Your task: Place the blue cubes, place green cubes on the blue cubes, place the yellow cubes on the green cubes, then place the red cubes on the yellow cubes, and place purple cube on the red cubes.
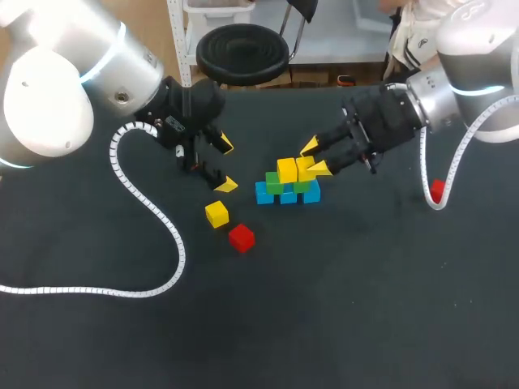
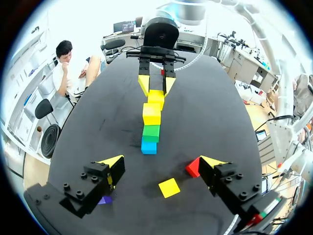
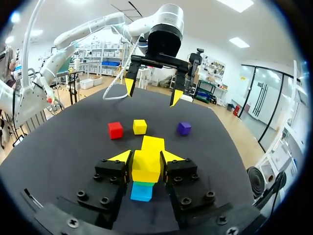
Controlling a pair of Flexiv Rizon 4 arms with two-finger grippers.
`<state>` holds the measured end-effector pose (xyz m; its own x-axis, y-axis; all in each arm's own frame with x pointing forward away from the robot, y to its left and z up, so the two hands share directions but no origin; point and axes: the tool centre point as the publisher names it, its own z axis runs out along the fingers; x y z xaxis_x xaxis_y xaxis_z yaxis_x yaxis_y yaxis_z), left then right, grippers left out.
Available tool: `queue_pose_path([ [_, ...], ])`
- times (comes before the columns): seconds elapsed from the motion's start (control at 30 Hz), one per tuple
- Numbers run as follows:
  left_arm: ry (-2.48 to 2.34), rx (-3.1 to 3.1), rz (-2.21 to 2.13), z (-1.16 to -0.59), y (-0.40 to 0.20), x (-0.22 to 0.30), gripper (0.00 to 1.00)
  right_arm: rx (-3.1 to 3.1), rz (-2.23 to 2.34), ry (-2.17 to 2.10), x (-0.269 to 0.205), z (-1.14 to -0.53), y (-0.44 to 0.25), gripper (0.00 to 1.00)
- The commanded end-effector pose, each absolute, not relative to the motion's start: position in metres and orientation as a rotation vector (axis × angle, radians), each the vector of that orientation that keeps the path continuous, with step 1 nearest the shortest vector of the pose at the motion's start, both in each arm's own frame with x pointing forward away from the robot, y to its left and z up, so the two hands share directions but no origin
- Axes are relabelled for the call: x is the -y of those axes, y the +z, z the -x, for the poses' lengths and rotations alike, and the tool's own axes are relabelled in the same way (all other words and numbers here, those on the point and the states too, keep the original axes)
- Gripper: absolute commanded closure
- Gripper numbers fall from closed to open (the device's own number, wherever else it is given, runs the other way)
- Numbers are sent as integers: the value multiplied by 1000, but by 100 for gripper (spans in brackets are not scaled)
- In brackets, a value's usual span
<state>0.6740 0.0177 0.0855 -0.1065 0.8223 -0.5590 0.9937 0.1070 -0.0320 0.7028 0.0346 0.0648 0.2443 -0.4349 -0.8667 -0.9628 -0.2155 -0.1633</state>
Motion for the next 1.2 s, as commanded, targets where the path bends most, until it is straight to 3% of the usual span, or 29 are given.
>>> queue_pose_path([
  [0.03, -577, -1986, -1770, -674, 85, -19, 0, -1287, 1780, 910, -36, -704, 64, 100],
  [1.0, -577, -1986, -1770, -674, 85, -19, 0, -1285, 1769, 924, -37, -709, 61, 97],
  [1.2, -577, -1986, -1770, -674, 85, -19, 0, -1289, 1765, 930, -37, -711, 58, 93],
])
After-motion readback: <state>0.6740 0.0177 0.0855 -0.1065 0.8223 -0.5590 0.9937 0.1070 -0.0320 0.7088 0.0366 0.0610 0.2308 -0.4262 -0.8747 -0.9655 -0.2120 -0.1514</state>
